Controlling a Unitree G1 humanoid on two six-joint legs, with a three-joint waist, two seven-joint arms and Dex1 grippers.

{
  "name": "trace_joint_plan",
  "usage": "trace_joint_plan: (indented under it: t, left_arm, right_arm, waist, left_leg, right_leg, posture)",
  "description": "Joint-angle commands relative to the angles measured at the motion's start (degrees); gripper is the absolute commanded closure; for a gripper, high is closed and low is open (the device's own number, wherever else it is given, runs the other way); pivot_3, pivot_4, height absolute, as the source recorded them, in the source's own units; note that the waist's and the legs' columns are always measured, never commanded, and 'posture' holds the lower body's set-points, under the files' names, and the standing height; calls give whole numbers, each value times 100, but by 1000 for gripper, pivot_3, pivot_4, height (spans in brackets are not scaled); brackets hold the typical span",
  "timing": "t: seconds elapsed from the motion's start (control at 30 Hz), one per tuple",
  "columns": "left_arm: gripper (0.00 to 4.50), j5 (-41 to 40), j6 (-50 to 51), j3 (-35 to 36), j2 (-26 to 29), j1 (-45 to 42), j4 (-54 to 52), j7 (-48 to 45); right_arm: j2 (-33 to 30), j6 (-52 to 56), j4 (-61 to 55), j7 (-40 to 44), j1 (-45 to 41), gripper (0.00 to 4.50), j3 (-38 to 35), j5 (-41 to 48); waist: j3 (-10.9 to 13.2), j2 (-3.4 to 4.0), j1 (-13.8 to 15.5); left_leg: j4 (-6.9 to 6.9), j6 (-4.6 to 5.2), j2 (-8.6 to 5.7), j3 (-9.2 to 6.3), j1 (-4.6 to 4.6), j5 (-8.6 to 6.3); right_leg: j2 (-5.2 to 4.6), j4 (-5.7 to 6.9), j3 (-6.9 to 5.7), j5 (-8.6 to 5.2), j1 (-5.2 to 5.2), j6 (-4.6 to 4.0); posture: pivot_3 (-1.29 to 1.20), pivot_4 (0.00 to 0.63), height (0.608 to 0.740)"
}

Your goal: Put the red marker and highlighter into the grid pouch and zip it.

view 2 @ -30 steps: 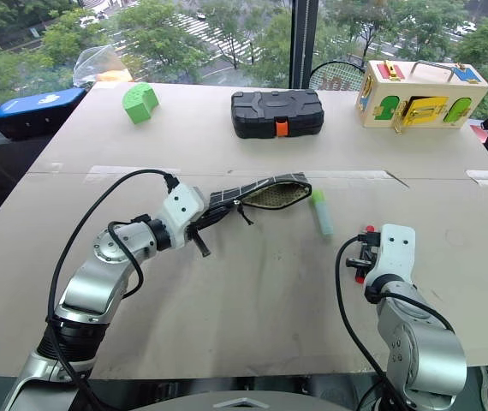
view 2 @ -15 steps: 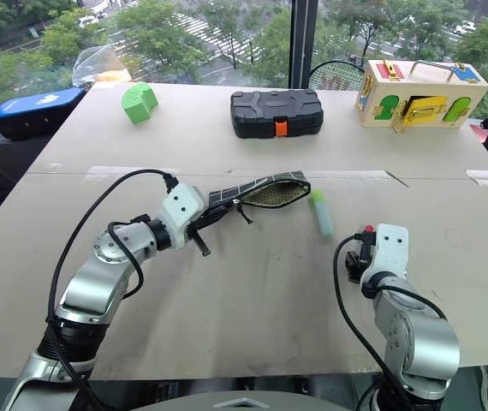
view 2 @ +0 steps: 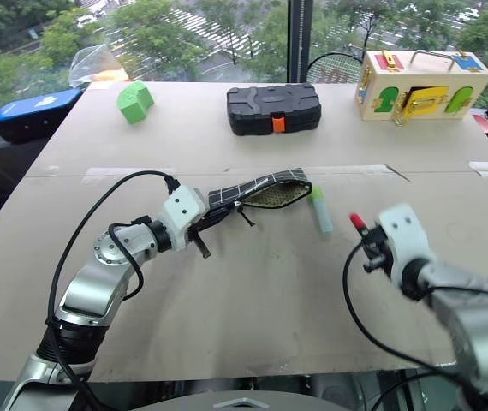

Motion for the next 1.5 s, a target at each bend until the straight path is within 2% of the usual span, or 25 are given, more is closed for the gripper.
trace_joint_plan:
  t: [0.03, 0.2, 0.4, 0.5, 0.73, 0.8, 0.83, 0.9, 0.93, 0.97, 1.13, 1.23, 1.3, 1.4, 1.5]
  left_arm:
    - [4500, 81, -214, -43, 49, -126, -83, -55]
    - [4500, 152, -277, -164, 19, -177, -102, -73]
    - [4500, 212, -277, -243, 4, -150, -248, -56]
    - [4500, 286, -326, -324, 8, -84, -356, -45]
    - [4500, 312, -242, -373, -108, -44, -462, 12]
    - [4500, 290, -172, -348, -144, -51, -486, 35]
    - [4500, 267, -112, -320, -167, -57, -501, 53]
    - [4500, 215, 34, -247, -189, -73, -528, 89]
    - [4500, 140, 193, -160, -217, -84, -541, 129]
    - [4500, 69, 353, -73, -236, -97, -553, 165]
    - [4500, -345, 1227, 366, -266, -224, -574, 296]
    - [4500, -610, 1702, 617, -276, -322, -642, 365]
    - [4500, -795, 2042, 782, -278, -424, -673, 423]
    - [4500, -856, 2247, 844, -148, -557, -709, 424]
    - [4500, -848, 2292, 821, -16, -653, -738, 421]
  right_arm:
    - [-950, -630, 248, 588, -969, 4249, 1139, 275]
    - [-1279, -1614, 1225, 839, -2251, 4249, 2743, -108]
    - [-1354, -2421, 2086, 1224, -3188, 4249, 3753, -614]
    - [-1133, -2636, 2614, 1291, -3669, 4249, 4233, -986]
    - [-89, -3180, 4009, 1417, -4508, 4249, 5083, -1716]
    - [21, -3505, 4269, 1590, -4614, 3193, 5231, -1889]
    - [30, -3637, 4324, 1670, -4619, 2804, 5272, -1964]
    - [33, -3831, 4349, 1755, -4577, 1777, 5226, -2082]
    - [34, -3797, 4282, 1804, -4520, 1418, 5020, -1990]
    - [36, -3694, 4169, 1879, -4442, 872, 4731, -1802]
    - [458, -2042, 3307, 2075, -4024, 872, 2465, -240]
    - [352, -1321, 2640, 1956, -3512, 872, 1725, 153]
    - [539, -787, 2254, 1670, -3122, 872, 1264, 307]
    - [719, -482, 1900, 957, -2505, 872, 1281, 79]
    - [1166, -731, 2305, -202, -1935, 872, 1635, -609]
  waist:
    - [-15, -28, 21]
    - [-13, -30, 44]
    - [-14, -33, 65]
    - [-13, -33, 64]
    - [-12, -31, 28]
    - [-11, -30, 44]
    - [-11, -30, 57]
    - [-14, -34, 75]
    - [-13, -33, 74]
    - [-14, -34, 71]
    - [-13, -34, 68]
    - [-19, -43, 72]
    - [-27, -55, 88]
    - [-23, -49, 73]
    - [-24, -52, 40]
  left_leg:
    - [3, -1, 3, -18, 2, 0]
    - [0, -21, 4, -36, -18, 11]
    - [11, -23, -11, -24, -29, 13]
    - [15, -22, -10, -22, -28, 13]
    - [14, -28, 4, -12, -17, 16]
    - [14, -28, 3, -12, -19, 16]
    - [15, -28, 2, -12, -20, 16]
    - [16, -27, -1, -13, -24, 16]
    - [17, -27, -1, -12, -26, 15]
    - [17, -27, -2, -11, -27, 15]
    - [18, -27, 2, -17, -27, 16]
    - [18, -28, 3, -24, -21, 16]
    - [17, -28, 2, -36, -21, 15]
    - [18, -28, -2, -34, -21, 15]
    - [19, -29, -3, -31, -17, 16]
  right_leg:
    - [1, 1, -2, -1, 0, -1]
    - [6, 2, -12, 1, -3, -3]
    - [-7, -11, -11, 2, -1, 0]
    - [-9, -7, -11, 3, -1, 1]
    - [-3, 8, -18, 3, -3, 1]
    - [-3, 8, -23, 3, -4, 1]
    - [-3, 8, -27, 3, -3, 1]
    - [-5, 2, -30, 3, -2, 2]
    - [-6, 1, -29, 3, -2, 2]
    - [-7, 0, -28, 4, -2, 2]
    - [-5, 9, -33, 5, -1, 3]
    - [-7, 17, -32, 5, 2, 3]
    - [-10, 13, -32, 4, 9, 2]
    - [-13, 15, -24, 4, 9, 2]
    - [-12, 28, -20, 4, 6, 1]
  posture:
    - [0, 150, 740]
    - [0, 150, 740]
    - [0, 150, 740]
    - [0, 150, 740]
    - [0, 150, 740]
    - [0, 150, 740]
    - [0, 150, 740]
    - [0, 150, 740]
    - [0, 150, 740]
    - [0, 150, 740]
    - [0, 150, 740]
    - [0, 150, 740]
    - [0, 150, 740]
    - [0, 150, 740]
    - [0, 150, 740]
